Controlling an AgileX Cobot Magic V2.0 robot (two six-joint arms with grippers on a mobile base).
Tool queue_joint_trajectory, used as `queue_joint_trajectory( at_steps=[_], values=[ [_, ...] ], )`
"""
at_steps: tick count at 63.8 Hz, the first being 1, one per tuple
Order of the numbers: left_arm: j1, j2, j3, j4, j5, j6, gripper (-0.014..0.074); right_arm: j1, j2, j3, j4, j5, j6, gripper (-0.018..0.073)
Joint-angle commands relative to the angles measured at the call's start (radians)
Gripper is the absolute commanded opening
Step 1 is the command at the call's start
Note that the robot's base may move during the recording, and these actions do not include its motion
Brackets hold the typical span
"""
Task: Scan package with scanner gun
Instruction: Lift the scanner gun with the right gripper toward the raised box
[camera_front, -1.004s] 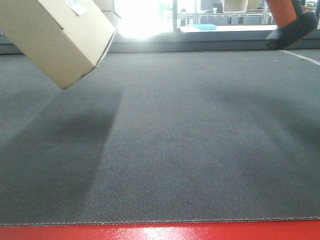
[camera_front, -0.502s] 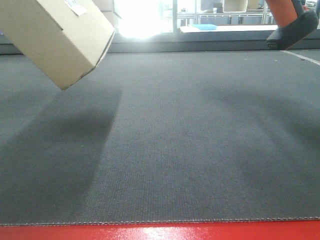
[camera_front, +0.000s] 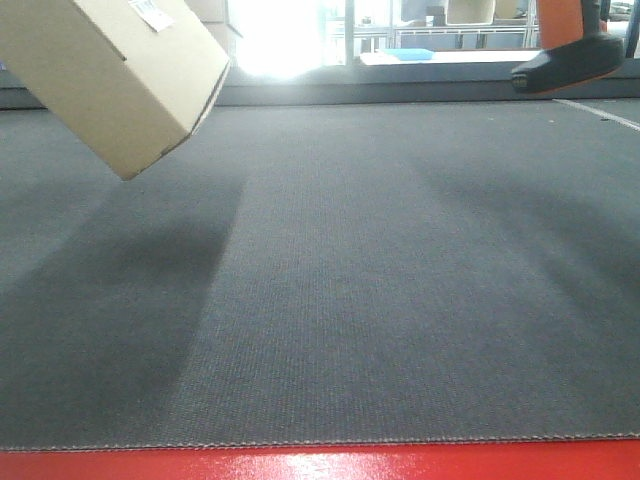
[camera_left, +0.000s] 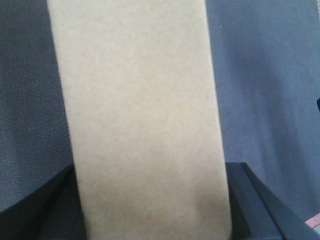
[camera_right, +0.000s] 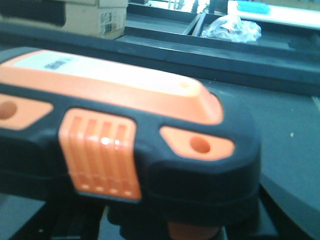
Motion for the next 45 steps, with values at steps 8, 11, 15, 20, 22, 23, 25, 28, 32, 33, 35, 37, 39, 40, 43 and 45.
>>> queue_joint_trajectory(
  at_steps=[8, 11, 15, 20, 22, 23, 25, 28, 32, 33, 35, 37, 39, 40, 43, 45],
  values=[
    [0.003, -0.014, -0.006, -0.015, -0.007, 0.000, -0.0111, -0.001, -0.022, 0.035, 0.077, -0.127, 0.043, -0.0155],
    [0.003, -0.014, -0.006, -0.015, -0.007, 0.000, -0.0111, -0.001, -0.024, 0.069, 0.077, -0.165, 0.076, -0.0160],
    [0.003, -0.014, -0.006, -0.015, -0.007, 0.000, -0.0111, -0.001, -0.025, 0.105, 0.077, -0.226, 0.117, -0.0160],
    [0.003, -0.014, -0.006, -0.015, -0.007, 0.000, -0.0111, -0.001, -0.025, 0.152, 0.054, -0.286, 0.154, -0.0160],
    [0.003, -0.014, -0.006, -0.015, -0.007, 0.000, -0.0111, -0.001, -0.025, 0.172, 0.040, -0.304, 0.174, -0.0160],
    [0.003, -0.014, -0.006, -0.015, -0.007, 0.000, -0.0111, -0.001, -0.025, 0.180, 0.032, -0.312, 0.186, -0.0160],
    [0.003, -0.014, -0.006, -0.015, -0.007, 0.000, -0.0111, -0.001, -0.025, 0.195, 0.007, -0.335, 0.215, -0.0160],
    [0.003, -0.014, -0.006, -0.015, -0.007, 0.000, -0.0111, -0.001, -0.025, 0.221, -0.050, -0.366, 0.274, -0.0160],
    [0.003, -0.014, -0.006, -0.015, -0.007, 0.000, -0.0111, -0.001, -0.025, 0.246, -0.158, -0.419, 0.372, -0.0160],
    [0.003, -0.014, -0.006, -0.015, -0.007, 0.000, -0.0111, -0.001, -0.025, 0.257, -0.188, -0.437, 0.400, -0.0160],
    [0.003, -0.014, -0.006, -0.015, -0.007, 0.000, -0.0111, -0.001, -0.025, 0.272, -0.264, -0.473, 0.466, -0.0160],
    [0.003, -0.014, -0.006, -0.015, -0.007, 0.000, -0.0111, -0.001, -0.025, 0.286, -0.314, -0.517, 0.507, -0.0160],
    [0.003, -0.014, -0.006, -0.015, -0.007, 0.000, -0.0111, -0.001, -0.023, 0.297, -0.348, -0.538, 0.531, -0.0160],
    [0.003, -0.014, -0.006, -0.015, -0.007, 0.000, -0.0111, -0.001, -0.020, 0.301, -0.357, -0.547, 0.538, -0.0160],
    [0.003, -0.014, -0.006, -0.015, -0.007, 0.000, -0.0111, -0.001, -0.014, 0.304, -0.365, -0.552, 0.540, -0.0160],
    [0.003, -0.014, -0.006, -0.015, -0.007, 0.000, -0.0111, -0.001, -0.004, 0.304, -0.365, -0.550, 0.540, -0.0160]
  ],
)
